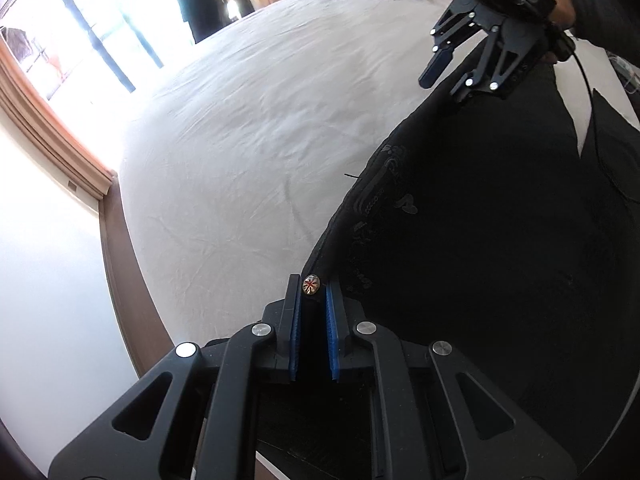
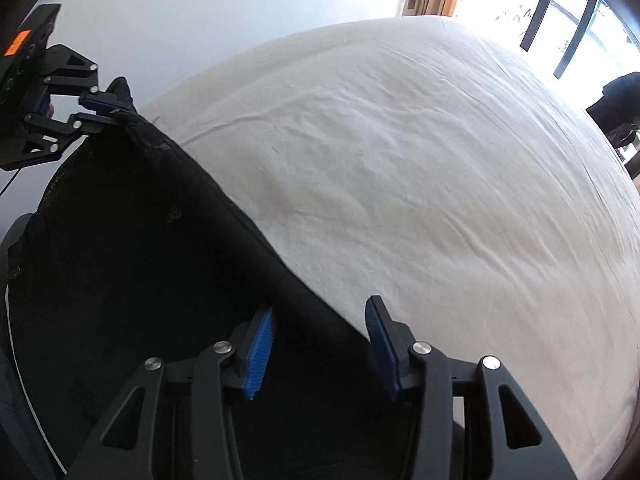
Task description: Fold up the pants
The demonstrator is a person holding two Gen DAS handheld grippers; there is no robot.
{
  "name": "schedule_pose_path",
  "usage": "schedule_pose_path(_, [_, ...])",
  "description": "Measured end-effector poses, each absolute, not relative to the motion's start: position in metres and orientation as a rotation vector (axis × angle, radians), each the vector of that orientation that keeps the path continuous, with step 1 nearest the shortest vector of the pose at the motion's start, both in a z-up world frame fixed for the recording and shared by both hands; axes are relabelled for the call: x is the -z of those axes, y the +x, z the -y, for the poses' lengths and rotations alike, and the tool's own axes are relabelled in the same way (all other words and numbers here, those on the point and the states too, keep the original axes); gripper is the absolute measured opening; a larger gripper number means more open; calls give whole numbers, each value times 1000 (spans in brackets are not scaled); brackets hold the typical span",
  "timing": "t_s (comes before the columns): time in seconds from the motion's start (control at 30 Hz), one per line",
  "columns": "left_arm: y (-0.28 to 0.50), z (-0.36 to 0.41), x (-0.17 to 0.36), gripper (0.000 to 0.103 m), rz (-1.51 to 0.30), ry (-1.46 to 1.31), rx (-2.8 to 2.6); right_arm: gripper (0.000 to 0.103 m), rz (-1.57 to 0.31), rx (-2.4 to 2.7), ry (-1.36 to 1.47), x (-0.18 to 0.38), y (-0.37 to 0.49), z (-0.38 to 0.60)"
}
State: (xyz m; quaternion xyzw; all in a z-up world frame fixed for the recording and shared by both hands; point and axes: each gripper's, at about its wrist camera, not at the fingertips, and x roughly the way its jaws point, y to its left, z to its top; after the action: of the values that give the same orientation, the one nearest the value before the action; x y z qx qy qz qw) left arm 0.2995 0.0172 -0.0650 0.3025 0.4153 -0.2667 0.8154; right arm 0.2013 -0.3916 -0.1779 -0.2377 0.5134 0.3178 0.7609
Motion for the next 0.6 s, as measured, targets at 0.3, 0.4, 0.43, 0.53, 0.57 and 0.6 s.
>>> schedule_pose_path(0.3, [285, -22, 62, 9, -864, 607, 568, 12, -1149, -708, -596, 186, 199, 382])
schedule_pose_path(0.4, [272, -28, 54, 9, -859, 582, 566, 9, -1127, -709, -575, 177, 191, 388])
schedule_pose_path(0.43, [266, -29, 50, 9, -855, 572, 565, 8, -1117, -710, -565, 173, 187, 390])
schedule_pose_path(0.53, [247, -28, 42, 9, -844, 548, 564, 6, -1079, -710, -551, 160, 170, 395])
schedule_pose_path(0.57, [240, -27, 40, 9, -842, 542, 566, 6, -1068, -708, -549, 156, 161, 398])
schedule_pose_path(0.6, [231, -26, 38, 9, -841, 536, 567, 6, -1062, -705, -545, 152, 154, 399])
